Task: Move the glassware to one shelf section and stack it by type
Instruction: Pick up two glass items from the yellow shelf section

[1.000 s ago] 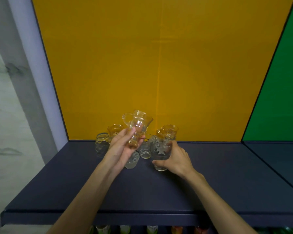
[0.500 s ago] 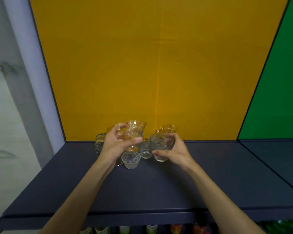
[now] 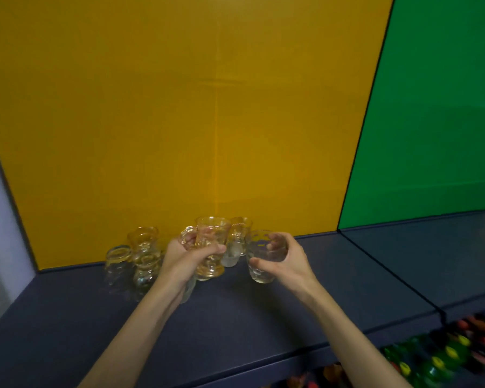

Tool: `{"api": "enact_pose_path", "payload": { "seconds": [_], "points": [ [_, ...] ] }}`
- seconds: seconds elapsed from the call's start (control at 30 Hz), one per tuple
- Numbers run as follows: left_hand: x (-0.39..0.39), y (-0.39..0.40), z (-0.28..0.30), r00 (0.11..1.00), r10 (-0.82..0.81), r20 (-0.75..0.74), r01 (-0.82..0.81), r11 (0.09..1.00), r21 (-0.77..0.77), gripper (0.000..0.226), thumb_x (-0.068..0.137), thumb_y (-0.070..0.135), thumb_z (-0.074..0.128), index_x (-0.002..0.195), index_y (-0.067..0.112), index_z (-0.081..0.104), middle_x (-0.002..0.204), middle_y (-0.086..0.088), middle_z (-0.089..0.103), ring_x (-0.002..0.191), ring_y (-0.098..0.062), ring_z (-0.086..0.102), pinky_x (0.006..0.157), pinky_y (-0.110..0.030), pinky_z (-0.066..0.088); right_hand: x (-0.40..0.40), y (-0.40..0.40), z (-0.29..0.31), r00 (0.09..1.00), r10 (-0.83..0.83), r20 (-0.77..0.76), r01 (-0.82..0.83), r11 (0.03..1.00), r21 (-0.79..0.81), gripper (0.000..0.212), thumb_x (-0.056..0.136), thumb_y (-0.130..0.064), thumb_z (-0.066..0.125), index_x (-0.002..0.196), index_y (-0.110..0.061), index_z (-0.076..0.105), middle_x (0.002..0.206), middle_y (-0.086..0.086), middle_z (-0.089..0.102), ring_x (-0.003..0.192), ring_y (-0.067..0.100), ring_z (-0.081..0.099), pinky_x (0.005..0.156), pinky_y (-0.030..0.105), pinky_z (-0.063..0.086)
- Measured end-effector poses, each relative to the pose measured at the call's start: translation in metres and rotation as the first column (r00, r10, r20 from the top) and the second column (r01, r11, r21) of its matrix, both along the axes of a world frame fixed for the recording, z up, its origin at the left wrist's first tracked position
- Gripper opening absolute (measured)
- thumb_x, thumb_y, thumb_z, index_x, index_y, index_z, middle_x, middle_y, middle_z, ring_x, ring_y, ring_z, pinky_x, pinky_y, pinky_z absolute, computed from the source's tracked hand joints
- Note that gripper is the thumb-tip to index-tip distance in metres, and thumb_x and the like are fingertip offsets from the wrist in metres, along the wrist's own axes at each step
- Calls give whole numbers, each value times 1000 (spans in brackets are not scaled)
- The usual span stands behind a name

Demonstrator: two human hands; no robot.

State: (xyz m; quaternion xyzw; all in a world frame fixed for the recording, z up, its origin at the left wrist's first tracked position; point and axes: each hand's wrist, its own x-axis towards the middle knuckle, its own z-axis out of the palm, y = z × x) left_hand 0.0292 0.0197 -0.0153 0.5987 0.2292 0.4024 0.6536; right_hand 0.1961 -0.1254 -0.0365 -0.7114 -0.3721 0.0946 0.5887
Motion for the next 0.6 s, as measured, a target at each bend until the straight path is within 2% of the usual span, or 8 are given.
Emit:
{"api": "enact_pose_path", "payload": {
  "seconds": [0.1,0.23,0.3,0.4,0.5,0.6],
  "points": [
    [26,-19,1,996,-88,19,88,996,5,69,34,34,93,96,9,77,94,-8,79,91,-26,75,86,-41,57,13,-30,0,999,-39,16,39,999,2,67,56,-31,94,113,-24,60,102,-1,62,92,9,60,70,8,45],
    [65,-56,6,980,-194,42,193,981,24,66,37,33,94,96,10,77,95,-6,79,91,-22,75,84,-37,56,38,-79,3,992,-121,27,121,993,8,69,56,-38,92,115,-29,58,106,-3,62,100,9,60,74,10,45],
    [85,-77,8,967,-251,36,250,967,39,66,38,32,94,97,10,77,96,-7,79,91,-22,75,84,-37,57,50,-107,5,985,-171,30,170,985,22,70,55,-41,93,114,-30,57,107,-4,62,101,9,61,78,15,45],
    [112,-115,11,936,-353,5,351,933,81,64,45,27,99,103,12,76,98,-5,79,93,-19,74,79,-30,55,70,-152,7,974,-227,23,226,974,30,68,58,-39,94,114,-31,57,108,-4,62,101,9,60,82,22,47],
    [139,-159,14,906,-422,-13,421,900,112,59,52,21,91,109,12,74,100,-5,79,95,-19,74,77,-23,55,91,-199,9,961,-275,20,274,961,40,76,50,-52,92,115,-33,56,109,-6,63,102,7,61,85,26,49],
    [170,-206,17,888,-460,-17,459,880,122,60,52,20,90,109,10,74,100,-5,79,93,-17,74,74,-20,55,115,-250,10,949,-315,16,313,948,62,76,48,-53,92,113,-34,57,109,-8,63,102,7,62,86,29,52]
  ]
}}
